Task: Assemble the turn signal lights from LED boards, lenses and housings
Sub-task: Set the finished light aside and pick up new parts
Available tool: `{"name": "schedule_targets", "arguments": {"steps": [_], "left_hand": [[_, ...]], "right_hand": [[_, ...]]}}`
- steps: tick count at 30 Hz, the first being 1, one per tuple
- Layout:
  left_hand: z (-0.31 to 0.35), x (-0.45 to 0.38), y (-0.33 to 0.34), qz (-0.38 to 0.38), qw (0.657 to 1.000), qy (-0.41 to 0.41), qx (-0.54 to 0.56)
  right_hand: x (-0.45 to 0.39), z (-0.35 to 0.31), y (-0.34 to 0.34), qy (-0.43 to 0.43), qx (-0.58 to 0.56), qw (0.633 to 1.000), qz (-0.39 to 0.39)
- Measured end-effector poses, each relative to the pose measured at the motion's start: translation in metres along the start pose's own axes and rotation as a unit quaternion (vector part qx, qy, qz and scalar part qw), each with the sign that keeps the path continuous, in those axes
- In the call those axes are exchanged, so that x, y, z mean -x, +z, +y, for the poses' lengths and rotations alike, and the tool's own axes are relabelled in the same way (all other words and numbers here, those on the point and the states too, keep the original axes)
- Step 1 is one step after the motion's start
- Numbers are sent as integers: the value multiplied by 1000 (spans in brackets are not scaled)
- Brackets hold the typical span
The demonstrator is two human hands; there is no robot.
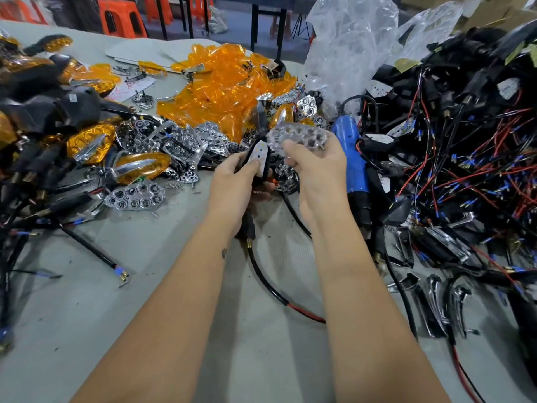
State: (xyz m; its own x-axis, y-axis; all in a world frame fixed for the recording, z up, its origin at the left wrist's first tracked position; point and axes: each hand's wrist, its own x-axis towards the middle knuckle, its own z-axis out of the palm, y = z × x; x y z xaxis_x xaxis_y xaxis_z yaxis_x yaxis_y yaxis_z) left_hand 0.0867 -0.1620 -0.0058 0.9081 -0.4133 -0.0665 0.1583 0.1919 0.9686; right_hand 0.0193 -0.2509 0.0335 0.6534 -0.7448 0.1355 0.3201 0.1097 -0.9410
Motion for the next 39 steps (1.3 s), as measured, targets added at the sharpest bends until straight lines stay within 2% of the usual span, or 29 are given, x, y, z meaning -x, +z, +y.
{"name": "schedule_targets", "arguments": {"steps": [6,9,12,21,23,27,29,33,39], "left_hand": [[8,4,-8,2,994,-33,100],[12,7,-8,-36,988,-59,141],[13,11,-6,-81,986,-64,128],[15,15,-5,-101,986,-87,100],[14,16,-5,-102,987,-85,95],[12,17,-3,-90,989,-81,82],[12,17,-2,-68,992,-78,77],[12,17,-4,-58,994,-58,69],[14,15,-6,-110,986,-79,100]], "right_hand": [[-1,7,-1,15,34,998,-52],[0,6,-4,2,54,994,-96],[2,4,-8,-23,107,985,-132],[5,-1,-6,-72,235,948,-202],[5,0,-7,-72,267,941,-195],[6,3,-6,-126,334,926,-125],[8,3,-5,-134,308,936,-109],[7,4,-6,-156,297,934,-127],[2,5,-12,-162,240,948,-128]]}}
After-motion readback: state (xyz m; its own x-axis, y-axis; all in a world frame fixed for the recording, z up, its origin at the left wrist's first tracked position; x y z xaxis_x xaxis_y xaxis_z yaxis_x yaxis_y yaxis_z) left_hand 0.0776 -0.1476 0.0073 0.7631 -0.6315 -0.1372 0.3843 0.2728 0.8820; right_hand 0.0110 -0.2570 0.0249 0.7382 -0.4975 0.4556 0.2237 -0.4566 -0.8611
